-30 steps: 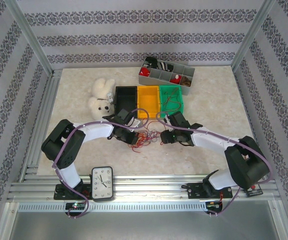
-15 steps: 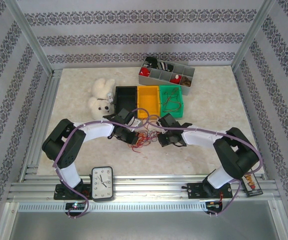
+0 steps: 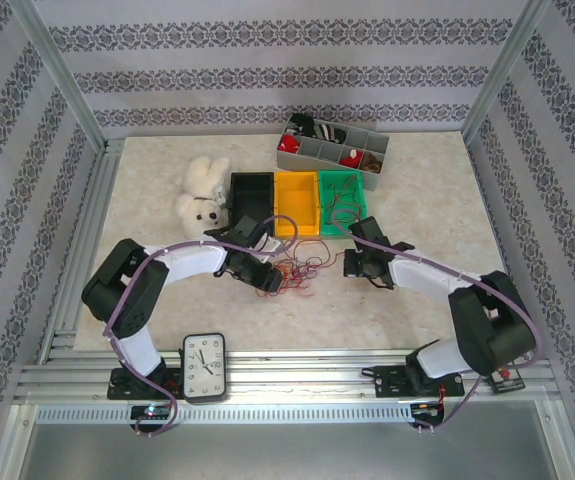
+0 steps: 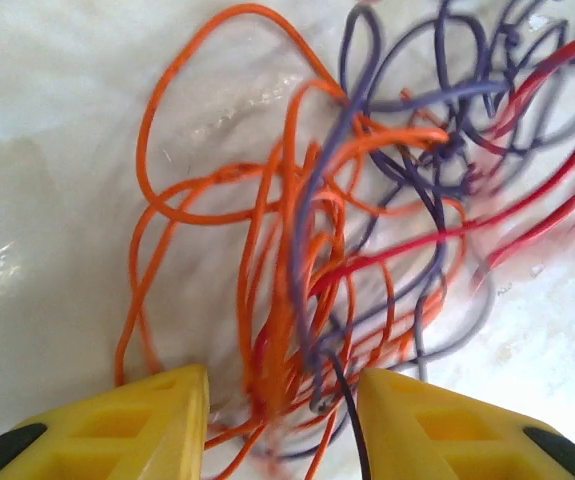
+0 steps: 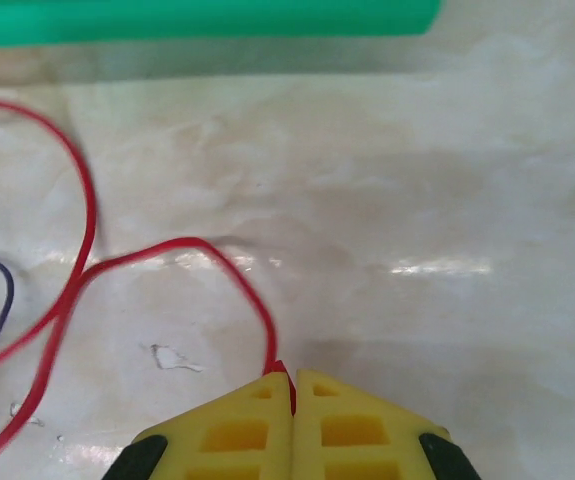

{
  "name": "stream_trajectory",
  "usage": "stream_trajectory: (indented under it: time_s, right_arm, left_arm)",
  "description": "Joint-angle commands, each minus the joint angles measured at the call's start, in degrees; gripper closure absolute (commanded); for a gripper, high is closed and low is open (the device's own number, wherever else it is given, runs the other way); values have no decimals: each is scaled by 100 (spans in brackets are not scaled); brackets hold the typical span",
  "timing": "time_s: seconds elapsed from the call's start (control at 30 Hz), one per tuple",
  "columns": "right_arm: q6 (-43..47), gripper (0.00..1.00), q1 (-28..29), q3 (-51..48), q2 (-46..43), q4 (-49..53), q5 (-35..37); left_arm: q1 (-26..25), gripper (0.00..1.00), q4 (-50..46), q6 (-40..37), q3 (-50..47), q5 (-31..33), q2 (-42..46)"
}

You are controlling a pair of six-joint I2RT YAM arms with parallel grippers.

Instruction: Untangle the cables

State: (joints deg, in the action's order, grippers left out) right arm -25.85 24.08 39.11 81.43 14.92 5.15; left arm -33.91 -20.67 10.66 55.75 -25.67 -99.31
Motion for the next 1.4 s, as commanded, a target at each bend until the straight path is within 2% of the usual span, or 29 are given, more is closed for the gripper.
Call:
stream_trajectory:
  time_s: [0.0,0.1,0.2,0.4,0.57,0.63,0.73,0.87,0.9,1.2,1.27,1.37]
  right_arm:
    - [-316,100,-135,-171,-244,60,31]
    - [-359,100,-181,-237,-375,49,77]
    - [-444,100,-245,-305,-545,27,124]
    - [-460,100,-412,-343,-1147,-79,154]
    - [-534,100,-779,-281,-1616,-44,-29]
    - [-583,100,-933,-264,-1745,-66,-171]
    - [-688,100,-1107,-255,-1870,-97,-268]
    - [-740,100,-1275,-246,-1931,-139,-403]
    - [-714,100,-1269,-238,-1917,-147,-434]
    - [-692,100,-1225,-273,-1685,-228,-658]
    - [-693,100,-1205,-264,-1644,-259,-673]
    - [-650,100,-1153,-229,-1613,-265,-690]
  left_arm:
    - [120,55,-174,-201,-140,-361,398]
    - [198,54,-16,-229,-281,-551,614]
    - [226,54,83,-175,-320,-473,669]
    - [222,57,203,100,-183,-116,286]
    - [209,59,196,223,-84,28,-15]
    - [201,63,324,332,-111,52,-69]
    - [192,77,561,533,-172,62,-175]
    - [142,79,765,758,-198,27,-316]
    - [118,79,779,755,-189,-18,-306]
    - [-194,56,1404,206,-483,-711,593]
    - [-357,52,1196,51,-250,-604,455]
    - [-540,43,1082,6,86,-119,90]
